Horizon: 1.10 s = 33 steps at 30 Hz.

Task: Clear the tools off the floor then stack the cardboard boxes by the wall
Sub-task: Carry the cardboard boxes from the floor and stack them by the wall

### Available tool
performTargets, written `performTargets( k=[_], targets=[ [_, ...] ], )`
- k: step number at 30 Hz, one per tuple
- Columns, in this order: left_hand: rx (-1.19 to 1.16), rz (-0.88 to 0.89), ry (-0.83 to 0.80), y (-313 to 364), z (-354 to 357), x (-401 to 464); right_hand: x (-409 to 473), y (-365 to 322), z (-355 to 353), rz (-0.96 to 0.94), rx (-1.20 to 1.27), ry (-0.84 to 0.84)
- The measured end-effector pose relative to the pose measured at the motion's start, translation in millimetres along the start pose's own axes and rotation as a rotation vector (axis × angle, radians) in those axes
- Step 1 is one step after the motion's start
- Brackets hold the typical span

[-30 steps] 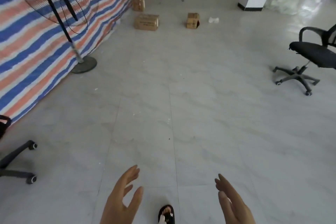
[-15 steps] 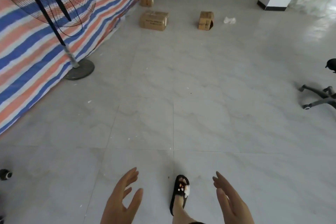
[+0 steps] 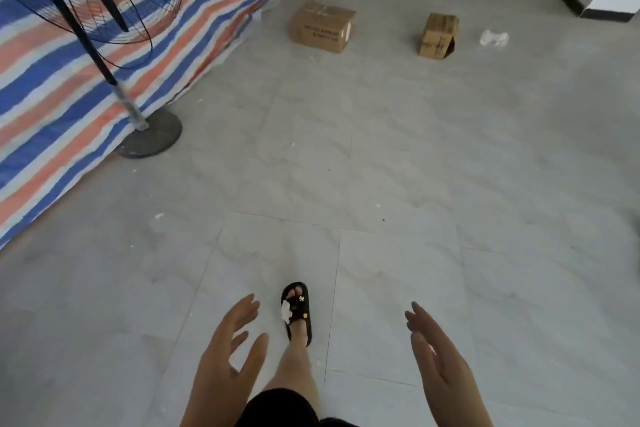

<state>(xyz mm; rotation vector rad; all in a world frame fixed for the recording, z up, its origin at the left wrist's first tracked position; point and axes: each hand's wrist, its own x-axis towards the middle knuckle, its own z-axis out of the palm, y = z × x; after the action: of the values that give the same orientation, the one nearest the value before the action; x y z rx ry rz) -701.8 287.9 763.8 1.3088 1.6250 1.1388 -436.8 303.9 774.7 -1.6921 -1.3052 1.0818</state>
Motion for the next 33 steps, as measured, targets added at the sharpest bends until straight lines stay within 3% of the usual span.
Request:
performTargets(
  k=[8,15,23,27,33],
  targets=[
    [0.023,0.063,-0.014,36,14,281,250,-71,42,-0.049,0.027,0.030],
    [0.072,0.038,-0.111,46,44,460,417,-111,50,0.016,0.037,0.073],
    [0.038,0.021,-0.100,54,133,697,667,-143,30,0.062,0.038,0.050],
    [0.009,0.045,-0.071,83,177,816,805,-186,7,-0.022,0.036,0.098],
    [-0.002,0.008,-0.028,105,219,965,958,-207,12,-0.010,-0.006,0.049]
  ],
)
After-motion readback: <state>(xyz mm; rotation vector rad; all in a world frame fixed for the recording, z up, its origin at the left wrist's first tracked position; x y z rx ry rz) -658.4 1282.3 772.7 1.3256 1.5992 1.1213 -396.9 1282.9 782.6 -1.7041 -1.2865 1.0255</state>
